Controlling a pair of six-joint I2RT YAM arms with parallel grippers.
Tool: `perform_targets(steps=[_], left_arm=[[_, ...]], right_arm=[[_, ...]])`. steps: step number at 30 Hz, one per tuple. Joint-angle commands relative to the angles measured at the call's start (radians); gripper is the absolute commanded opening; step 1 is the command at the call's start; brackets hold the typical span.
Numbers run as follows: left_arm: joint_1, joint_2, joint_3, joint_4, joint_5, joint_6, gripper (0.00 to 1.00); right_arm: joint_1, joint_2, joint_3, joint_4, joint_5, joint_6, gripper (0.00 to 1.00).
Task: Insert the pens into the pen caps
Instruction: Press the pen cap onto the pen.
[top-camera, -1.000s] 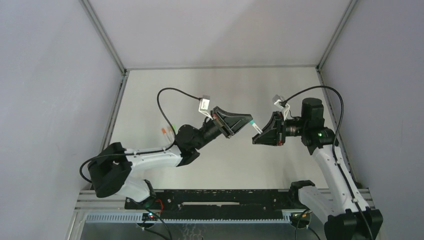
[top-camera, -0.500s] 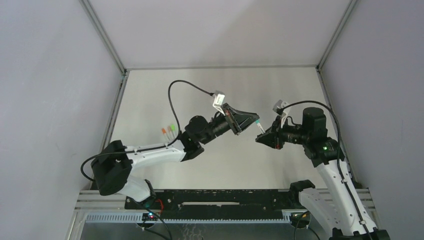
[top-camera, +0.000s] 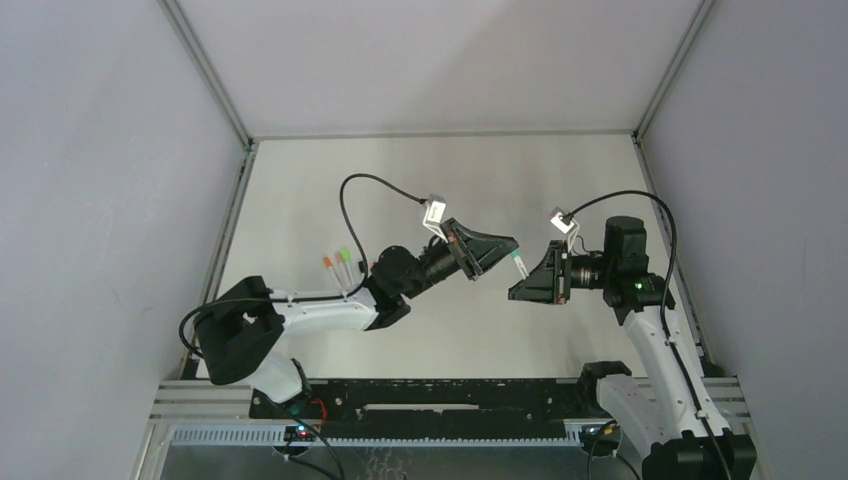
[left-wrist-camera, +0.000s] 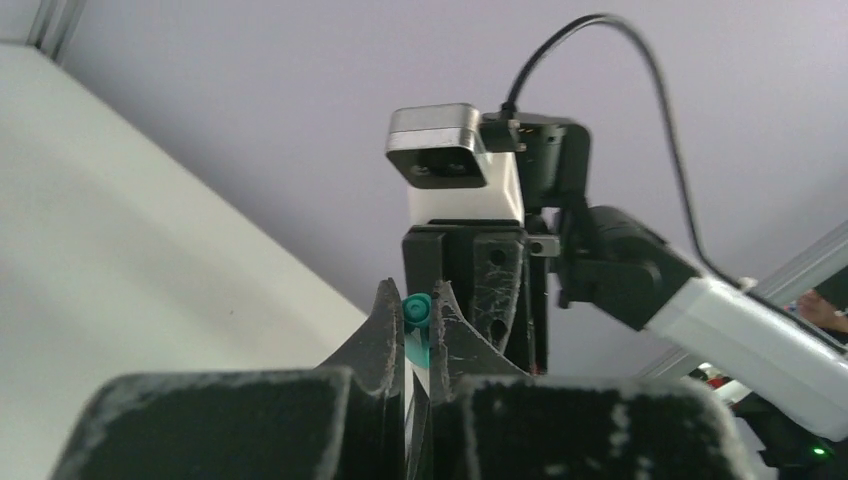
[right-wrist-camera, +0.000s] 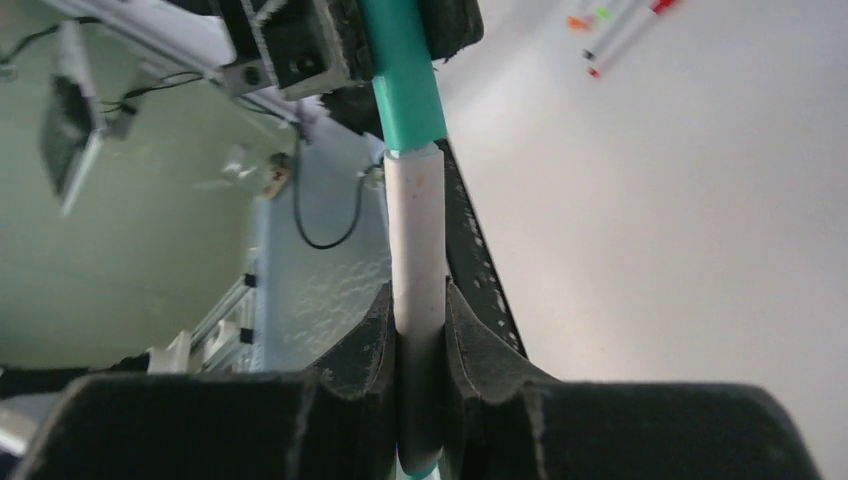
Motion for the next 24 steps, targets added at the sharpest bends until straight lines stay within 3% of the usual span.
perform_targets(steps=[1,3,6,12,17,19,24], left_arm=[[-0.204,0.067,-0.135,-0.295,0.591,-0.029,0.0],[-0.212,0.07,-0.134,-0.295,0.599,-0.024,0.0],[-0.221,0.086,-0.131,-0.318,0.594,-0.019,0.0],[-0.236,0.132,-0.036,-0.535,0.512,0.06,0.0],[-0.24,0.127,0.016,-0.607,0.458,0.055,0.0],[-0.255,0.123,0.013,-0.608,0.481,0.06,0.0],[-0.271,0.095,-0.091,-0.554,0.535,0.072,0.0]], right_arm=[[-0.074,0.027,0.075,0.67,-0.144,0.265,0.0],[-0.074,0.023,0.085,0.611,-0.092,0.207,0.0],[-0.052,0.0,0.136,0.369,0.055,0.0,0.0],[0.045,-0.038,0.155,0.254,0.431,-0.158,0.0],[0.092,-0.048,0.16,0.234,0.608,-0.207,0.0],[0.084,-0.048,0.167,0.234,0.584,-0.191,0.0],[-0.036,-0.028,0.153,0.328,0.192,-0.037,0.0]])
